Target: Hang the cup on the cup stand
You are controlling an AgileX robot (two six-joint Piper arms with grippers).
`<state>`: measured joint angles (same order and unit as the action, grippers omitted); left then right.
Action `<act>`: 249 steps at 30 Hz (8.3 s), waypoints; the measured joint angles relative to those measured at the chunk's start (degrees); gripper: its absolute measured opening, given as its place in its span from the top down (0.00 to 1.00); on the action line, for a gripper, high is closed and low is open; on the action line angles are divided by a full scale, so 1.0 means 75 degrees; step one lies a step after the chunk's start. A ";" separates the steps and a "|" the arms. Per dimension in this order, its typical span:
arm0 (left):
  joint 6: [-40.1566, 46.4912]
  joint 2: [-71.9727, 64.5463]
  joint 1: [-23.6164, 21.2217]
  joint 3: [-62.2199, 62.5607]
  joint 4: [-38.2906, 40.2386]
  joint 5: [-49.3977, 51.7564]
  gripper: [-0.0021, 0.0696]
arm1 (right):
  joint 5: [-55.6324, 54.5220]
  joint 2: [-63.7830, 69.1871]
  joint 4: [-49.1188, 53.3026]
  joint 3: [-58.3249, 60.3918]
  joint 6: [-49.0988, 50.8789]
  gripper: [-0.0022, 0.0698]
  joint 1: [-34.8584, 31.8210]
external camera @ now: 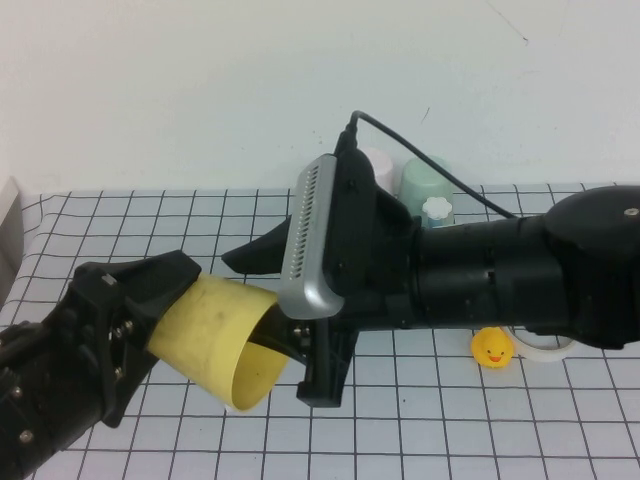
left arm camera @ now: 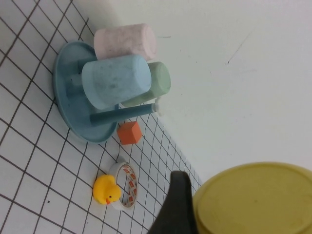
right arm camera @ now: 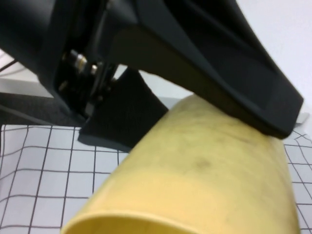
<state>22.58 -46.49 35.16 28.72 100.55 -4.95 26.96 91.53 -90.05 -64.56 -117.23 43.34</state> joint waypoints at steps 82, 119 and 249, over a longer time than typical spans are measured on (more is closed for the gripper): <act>0.4607 -0.5641 0.0066 0.6068 -0.3578 -0.0349 0.23 | 0.5239 -0.6388 1.1462 0.0981 1.2771 0.96 0.0000; -0.0259 -1.0415 0.0978 0.8377 -0.9443 -0.3373 0.23 | 0.2289 -0.9478 1.2760 0.5447 1.4930 0.96 0.0000; 1.1088 0.5790 -0.3760 -0.2761 0.0022 -0.1089 0.97 | 0.2116 -0.9478 1.2897 0.5464 1.5308 0.97 0.0000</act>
<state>105.75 -3.06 6.96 8.01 100.72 -13.12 42.83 20.44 6.68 -23.59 -2.42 43.34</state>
